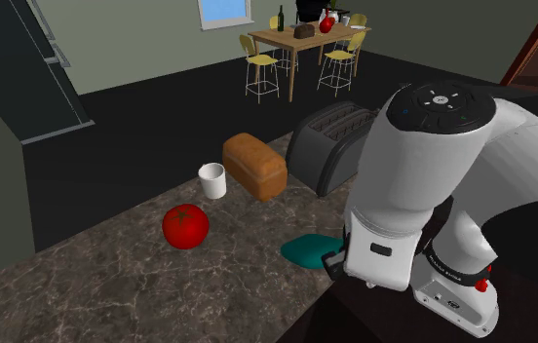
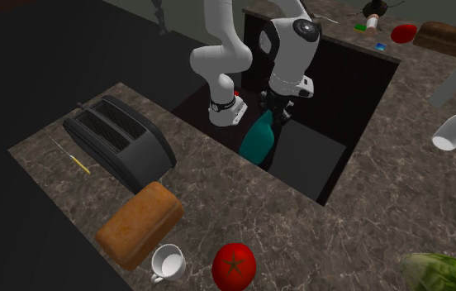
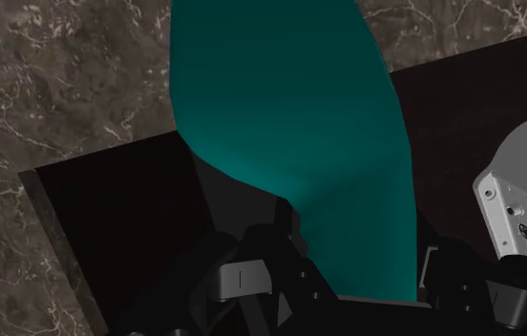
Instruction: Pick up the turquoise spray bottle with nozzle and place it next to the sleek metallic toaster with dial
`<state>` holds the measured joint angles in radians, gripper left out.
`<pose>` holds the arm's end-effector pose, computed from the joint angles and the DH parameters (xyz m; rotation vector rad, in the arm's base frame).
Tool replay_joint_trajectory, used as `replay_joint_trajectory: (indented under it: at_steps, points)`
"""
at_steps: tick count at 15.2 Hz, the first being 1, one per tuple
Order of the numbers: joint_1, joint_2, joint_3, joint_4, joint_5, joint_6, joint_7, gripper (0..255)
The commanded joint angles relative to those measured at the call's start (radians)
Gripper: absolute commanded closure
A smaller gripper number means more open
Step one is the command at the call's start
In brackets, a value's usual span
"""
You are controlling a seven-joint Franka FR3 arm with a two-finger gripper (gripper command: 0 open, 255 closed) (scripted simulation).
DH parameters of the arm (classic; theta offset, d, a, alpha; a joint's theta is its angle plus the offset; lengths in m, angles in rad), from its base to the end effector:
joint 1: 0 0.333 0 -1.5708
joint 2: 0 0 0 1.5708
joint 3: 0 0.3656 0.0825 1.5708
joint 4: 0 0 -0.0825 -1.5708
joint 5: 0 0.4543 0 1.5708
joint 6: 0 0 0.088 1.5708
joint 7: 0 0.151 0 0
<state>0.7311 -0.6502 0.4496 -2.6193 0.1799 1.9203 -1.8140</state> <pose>0.1400 0.3555 0.3939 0.4777 3.0361 -0.1807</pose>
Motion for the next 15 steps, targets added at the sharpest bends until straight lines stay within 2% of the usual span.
replay_joint_trajectory:
  at_steps: [1, 12, 13, 15]
  points:
    - [-0.001, -0.01, -0.008, 0.023, -0.004, -0.033, -0.003, 255]
    - [-0.008, -0.038, -0.043, 0.151, -0.026, -0.189, -0.014, 255]
    - [-0.008, -0.038, -0.043, 0.154, -0.026, -0.191, -0.014, 255]
    - [-0.012, -0.094, -0.089, 0.108, -0.043, -0.204, -0.06, 255]
